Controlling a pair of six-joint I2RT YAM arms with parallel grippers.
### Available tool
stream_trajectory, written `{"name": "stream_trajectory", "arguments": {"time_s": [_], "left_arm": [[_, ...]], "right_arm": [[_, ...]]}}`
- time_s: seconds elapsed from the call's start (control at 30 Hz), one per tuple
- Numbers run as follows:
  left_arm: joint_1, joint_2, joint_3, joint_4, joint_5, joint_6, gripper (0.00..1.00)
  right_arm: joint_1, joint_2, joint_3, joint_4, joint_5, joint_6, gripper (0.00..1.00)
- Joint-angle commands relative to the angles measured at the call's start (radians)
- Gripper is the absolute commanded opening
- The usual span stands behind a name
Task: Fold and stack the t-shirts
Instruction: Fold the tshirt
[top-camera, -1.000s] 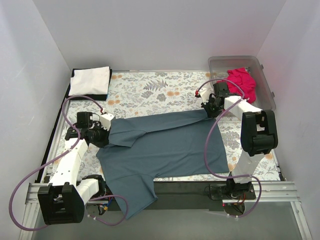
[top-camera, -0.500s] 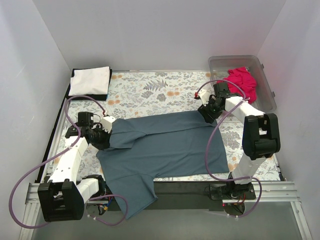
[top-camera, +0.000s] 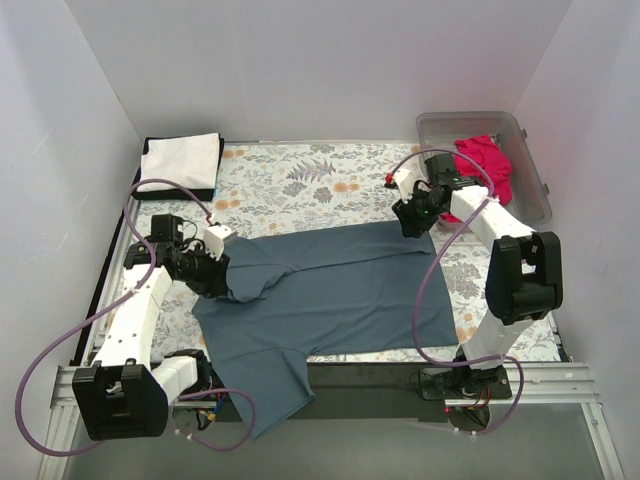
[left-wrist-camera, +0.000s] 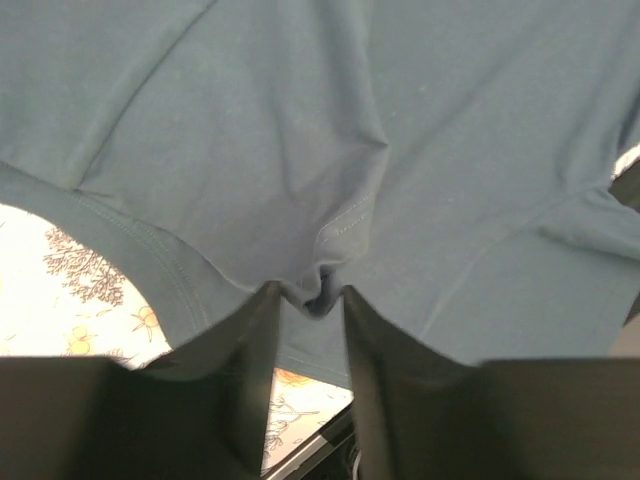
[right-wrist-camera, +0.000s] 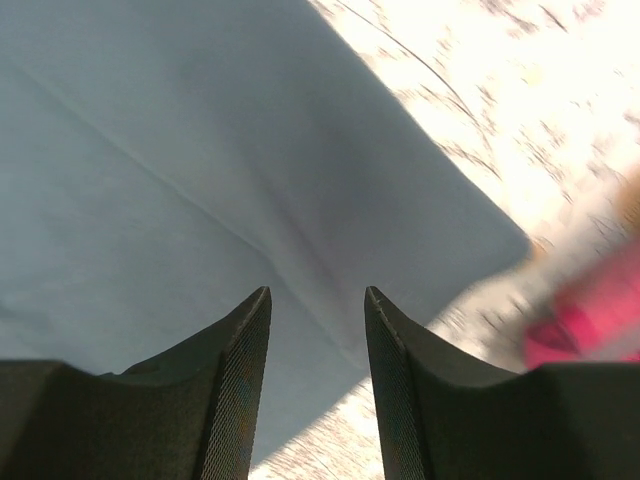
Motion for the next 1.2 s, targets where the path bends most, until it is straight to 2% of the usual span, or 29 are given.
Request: {"name": "stream_trajectory", "arguments": {"time_s": [0.0, 0.03, 0.13, 0.23, 0.3, 0.5, 0.63, 0.73, 0.77, 0.87, 1.0, 1.17], "left_arm": [[0.005, 0.002, 0.029, -0.046, 0.068, 0.026, 0.33], [0.005, 0.002, 0.035, -0.049, 0.09, 0.029, 0.39], [0.001, -0.032, 0.07, -0.048, 0.16, 0.092, 0.41], [-0.043, -0.058, 0.064, -0.004, 0.161, 0.151, 0.42], [-0.094, -0.044, 0.04, 0.018, 0.107, 0.193, 0.43], [-0.255, -0.042, -0.046, 0.075, -0.052, 0.231, 0.45], [-0.445, -0.079, -0.124, 0.164, -0.134, 0.165, 0.45], [-0.543, -0.101, -0.164, 0.275, -0.18, 0.145, 0.37], [-0.569, -0.092, -0.178, 0.295, -0.195, 0.15, 0.32], [-0.639, 0.014, -0.137, 0.331, -0.208, 0.106, 0.22], [-0.663, 0.19, -0.08, 0.378, -0.232, 0.049, 0.21], [-0.68, 0.28, -0.068, 0.423, -0.322, 0.016, 0.21]], "right_arm": [[0.08, 0.005, 0.063, -0.042, -0.128, 0.11, 0.49], [0.102, 0.001, 0.066, -0.038, -0.148, 0.132, 0.49], [0.191, 0.01, 0.06, -0.008, -0.197, 0.204, 0.47], [0.245, 0.065, 0.063, 0.021, -0.186, 0.229, 0.42], [0.249, 0.103, 0.087, 0.021, -0.18, 0.245, 0.36], [0.249, 0.154, 0.088, 0.018, -0.139, 0.252, 0.3], [0.249, 0.163, 0.063, 0.018, -0.105, 0.255, 0.27], [0.249, 0.17, 0.055, 0.021, -0.097, 0.256, 0.27], [0.249, 0.173, 0.055, 0.021, -0.088, 0.262, 0.25], [0.249, 0.186, 0.058, 0.02, -0.062, 0.27, 0.22], [0.249, 0.199, 0.052, 0.02, -0.005, 0.278, 0.18], [0.246, 0.2, 0.032, 0.018, 0.027, 0.278, 0.18]]}}
